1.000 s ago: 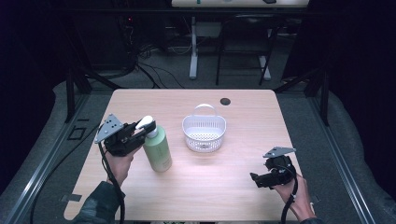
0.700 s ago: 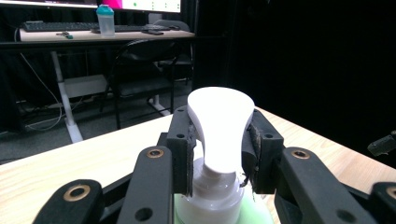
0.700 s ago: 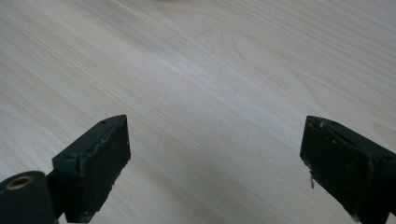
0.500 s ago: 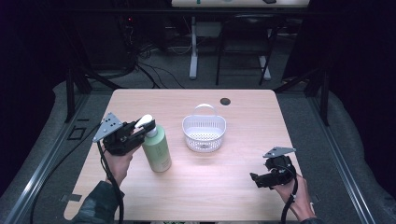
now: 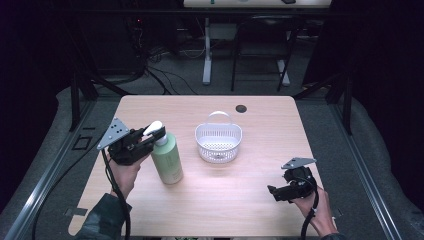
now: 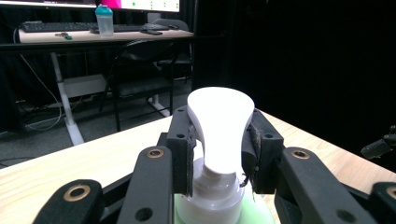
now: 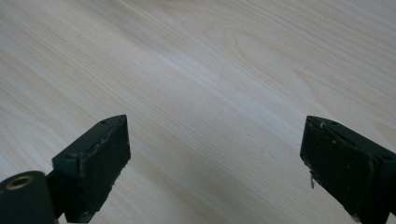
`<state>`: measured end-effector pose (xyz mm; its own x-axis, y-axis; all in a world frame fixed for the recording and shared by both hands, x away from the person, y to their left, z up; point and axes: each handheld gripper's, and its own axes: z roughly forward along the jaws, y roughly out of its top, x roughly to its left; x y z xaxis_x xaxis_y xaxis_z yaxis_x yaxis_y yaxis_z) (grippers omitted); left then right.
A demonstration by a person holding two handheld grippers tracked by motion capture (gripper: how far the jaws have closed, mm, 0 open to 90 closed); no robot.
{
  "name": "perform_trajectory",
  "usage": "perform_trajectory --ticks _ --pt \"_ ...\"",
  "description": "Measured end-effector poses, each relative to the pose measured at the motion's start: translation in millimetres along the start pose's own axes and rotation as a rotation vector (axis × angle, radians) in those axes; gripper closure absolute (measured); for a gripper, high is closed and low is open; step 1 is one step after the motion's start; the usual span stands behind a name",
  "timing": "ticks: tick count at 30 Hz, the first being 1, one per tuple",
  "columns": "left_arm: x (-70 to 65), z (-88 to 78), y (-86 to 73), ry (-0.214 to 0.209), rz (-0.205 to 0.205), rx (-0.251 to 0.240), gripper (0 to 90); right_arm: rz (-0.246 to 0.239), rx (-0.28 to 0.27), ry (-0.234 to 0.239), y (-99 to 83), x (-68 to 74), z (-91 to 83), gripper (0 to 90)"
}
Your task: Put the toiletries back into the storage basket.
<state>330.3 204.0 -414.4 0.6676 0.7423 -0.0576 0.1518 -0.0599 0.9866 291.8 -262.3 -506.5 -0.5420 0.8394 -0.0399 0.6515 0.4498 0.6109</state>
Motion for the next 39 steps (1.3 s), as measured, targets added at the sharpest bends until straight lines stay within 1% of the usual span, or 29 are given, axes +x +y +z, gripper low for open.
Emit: perform_trajectory --ticks 9,18,21,30,35,39 --pt "-1.9 -1.4 6.6 -0.001 0.009 0.007 67.2 -0.001 0.005 0.001 -0.5 -0.4 0.7 8.0" --pt "-4.9 -0.1 14.1 -0.019 0.026 0.013 67.3 -0.004 0.007 0.003 -0.7 0.1 1.0 8.0" --pt "-5.6 0.3 18.9 -0.021 0.029 0.008 67.3 -0.013 0.011 0.002 -0.7 0.5 1.8 8.0" --pt "-7.9 1.7 28.9 -0.025 0.036 -0.001 67.3 -0.013 0.013 0.005 -0.8 1.6 1.5 8.0" --pt "-10.5 4.9 32.7 -0.035 0.038 -0.002 67.3 -0.02 0.014 0.005 -0.8 1.4 1.4 8.0" --pt "-11.9 6.7 36.3 -0.039 0.042 -0.004 67.3 -0.015 0.014 0.004 -0.9 2.0 1.0 8.0"
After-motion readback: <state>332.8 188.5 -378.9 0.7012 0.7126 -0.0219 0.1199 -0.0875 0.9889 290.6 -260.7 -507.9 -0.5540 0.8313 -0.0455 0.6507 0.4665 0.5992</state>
